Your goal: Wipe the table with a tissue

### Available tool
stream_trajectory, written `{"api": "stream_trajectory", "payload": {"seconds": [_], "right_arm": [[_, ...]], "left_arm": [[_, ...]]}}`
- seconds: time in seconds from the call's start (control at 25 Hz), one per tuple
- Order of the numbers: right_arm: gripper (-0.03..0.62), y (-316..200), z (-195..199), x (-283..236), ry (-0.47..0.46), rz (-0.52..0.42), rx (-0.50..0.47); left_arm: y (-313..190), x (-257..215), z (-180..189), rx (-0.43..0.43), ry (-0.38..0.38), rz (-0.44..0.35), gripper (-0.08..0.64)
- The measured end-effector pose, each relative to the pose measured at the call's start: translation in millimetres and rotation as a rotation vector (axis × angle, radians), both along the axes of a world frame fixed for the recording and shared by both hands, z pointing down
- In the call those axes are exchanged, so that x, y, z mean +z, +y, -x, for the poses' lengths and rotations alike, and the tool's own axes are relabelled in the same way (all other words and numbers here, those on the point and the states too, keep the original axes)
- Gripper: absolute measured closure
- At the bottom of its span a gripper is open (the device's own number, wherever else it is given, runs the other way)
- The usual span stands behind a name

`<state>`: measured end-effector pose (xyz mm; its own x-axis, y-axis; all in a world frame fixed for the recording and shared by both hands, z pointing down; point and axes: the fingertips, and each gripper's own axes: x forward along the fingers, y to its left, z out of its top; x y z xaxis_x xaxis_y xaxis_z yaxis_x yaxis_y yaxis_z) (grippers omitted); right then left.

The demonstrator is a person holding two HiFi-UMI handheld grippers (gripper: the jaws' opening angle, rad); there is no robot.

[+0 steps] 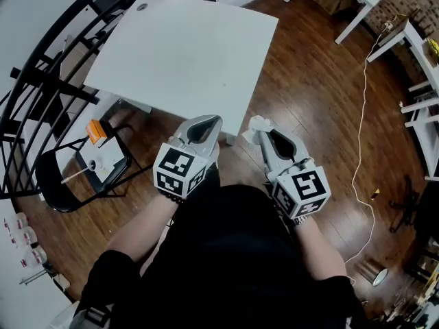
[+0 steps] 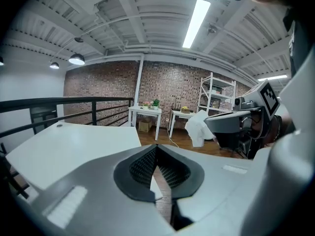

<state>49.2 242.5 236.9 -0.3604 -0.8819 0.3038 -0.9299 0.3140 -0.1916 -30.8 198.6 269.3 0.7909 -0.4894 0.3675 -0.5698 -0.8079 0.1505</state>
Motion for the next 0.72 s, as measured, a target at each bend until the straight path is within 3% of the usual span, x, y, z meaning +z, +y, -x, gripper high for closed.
{"api": "stream_trajectory", "payload": {"seconds": [0.72], "right_arm": [[0.58,-129.5,36.0,83.9,0.05,0.251,0.003]], "left_arm": [[-114.2,78.7,19.3,0.082,-0.038,0.177,0.551]]}}
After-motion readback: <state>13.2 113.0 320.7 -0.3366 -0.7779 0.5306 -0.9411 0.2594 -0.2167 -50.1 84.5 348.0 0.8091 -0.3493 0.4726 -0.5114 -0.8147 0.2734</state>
